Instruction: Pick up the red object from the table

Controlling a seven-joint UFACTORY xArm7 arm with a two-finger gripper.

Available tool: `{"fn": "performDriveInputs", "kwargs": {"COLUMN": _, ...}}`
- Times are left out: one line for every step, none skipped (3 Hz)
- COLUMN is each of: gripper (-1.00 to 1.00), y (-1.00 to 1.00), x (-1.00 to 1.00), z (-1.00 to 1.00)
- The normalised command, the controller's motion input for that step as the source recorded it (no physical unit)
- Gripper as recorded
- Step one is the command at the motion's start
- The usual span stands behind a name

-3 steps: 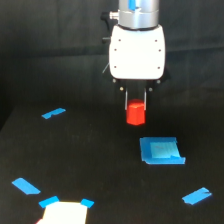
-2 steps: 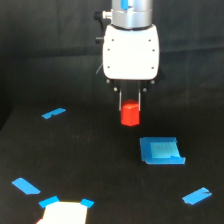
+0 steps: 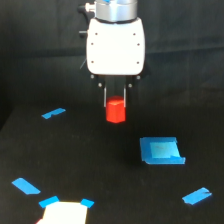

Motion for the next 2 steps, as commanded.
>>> {"fn": "performDriveInputs", "kwargs": {"gripper": -0.38, "y": -0.85, "x": -0.29, "z": 0.21}}
{"fn": "performDriveInputs", "kwargs": {"gripper": -0.77, "y": -0.05, "x": 0.22, "z": -0.12}}
